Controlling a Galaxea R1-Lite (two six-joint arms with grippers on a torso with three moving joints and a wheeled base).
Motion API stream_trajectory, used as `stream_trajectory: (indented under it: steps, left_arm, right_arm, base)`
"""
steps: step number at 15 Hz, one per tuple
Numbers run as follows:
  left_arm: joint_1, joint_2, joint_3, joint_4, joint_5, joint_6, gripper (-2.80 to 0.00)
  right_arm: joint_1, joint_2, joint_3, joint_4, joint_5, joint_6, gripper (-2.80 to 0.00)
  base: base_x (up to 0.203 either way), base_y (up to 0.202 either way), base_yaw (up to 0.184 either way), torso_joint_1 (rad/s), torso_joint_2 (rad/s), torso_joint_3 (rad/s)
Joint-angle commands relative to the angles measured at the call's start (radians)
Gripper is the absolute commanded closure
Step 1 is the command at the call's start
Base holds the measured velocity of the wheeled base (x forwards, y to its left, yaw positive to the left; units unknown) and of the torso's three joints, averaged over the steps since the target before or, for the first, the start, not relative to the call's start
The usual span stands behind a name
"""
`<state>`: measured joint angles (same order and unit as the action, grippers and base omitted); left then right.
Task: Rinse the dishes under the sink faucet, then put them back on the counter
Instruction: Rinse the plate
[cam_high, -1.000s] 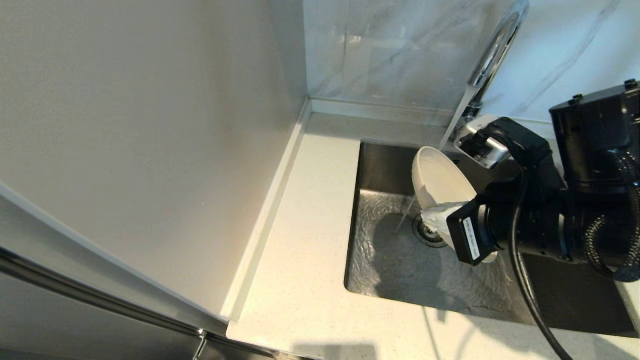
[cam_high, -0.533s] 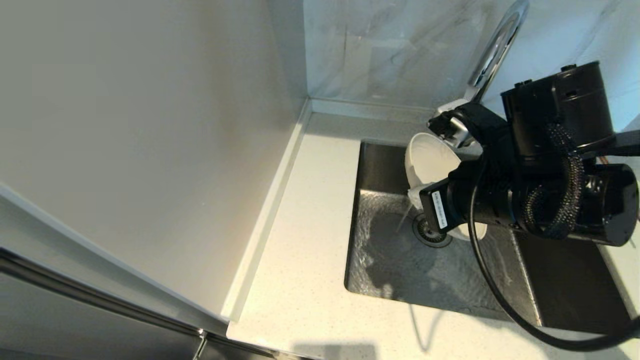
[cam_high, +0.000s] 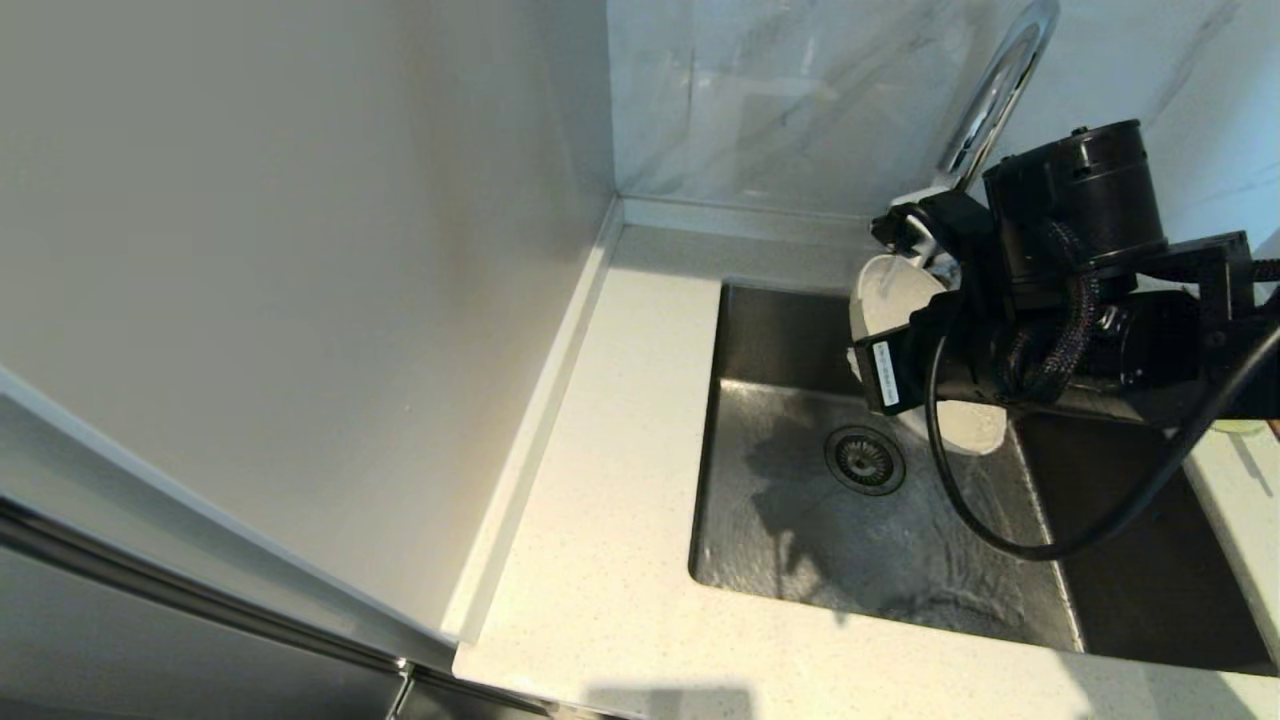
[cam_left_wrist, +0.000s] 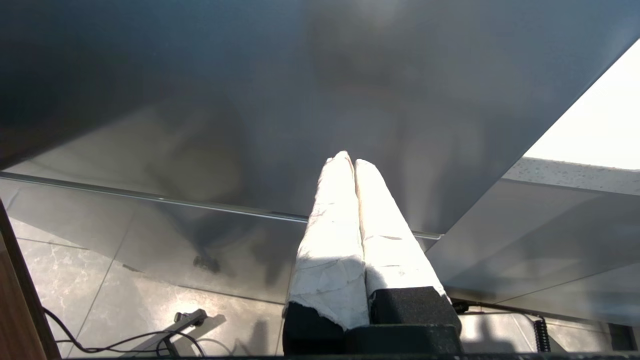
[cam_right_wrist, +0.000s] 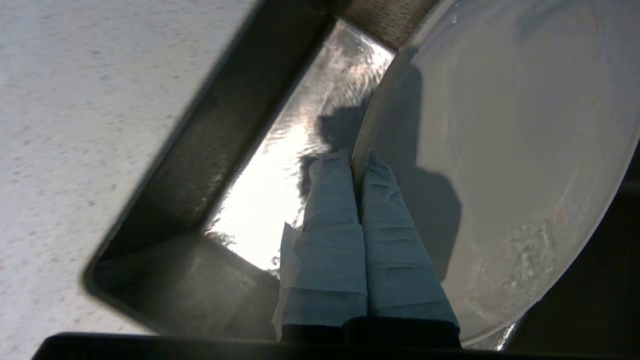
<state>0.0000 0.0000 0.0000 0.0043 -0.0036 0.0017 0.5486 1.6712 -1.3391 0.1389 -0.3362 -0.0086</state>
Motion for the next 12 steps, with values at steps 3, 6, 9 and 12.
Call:
stream_trajectory:
  steps: [3,6,9,12]
  left_arm:
    - [0.0,0.0,0.0,0.0,-0.001,0.0,0.0]
    - [0.0,0.0,0.0,0.0,-0.001,0.0,0.0]
    - [0.0,0.0,0.0,0.0,-0.001,0.0,0.0]
    - [0.0,0.0,0.0,0.0,-0.001,0.0,0.0]
  right_arm:
    - [-0.083,-0.006,-0.005,0.001,0.0,0.042,0.0]
    - [-0.096,-0.014,-0.035,0.005,0.009,0.15,0.0]
    - [-0.082,-0.038,-0.046,0.038,0.049,0.204,0.0]
    - [-0.064,-0.06,-0.055,0.082,0.107,0.242,0.0]
  base:
    - [0.0,0.0,0.0,0.0,0.0,0.0]
    - [0.0,0.0,0.0,0.0,0.0,0.0]
    - [0.0,0.0,0.0,0.0,0.0,0.0]
    - [0.0,0.0,0.0,0.0,0.0,0.0]
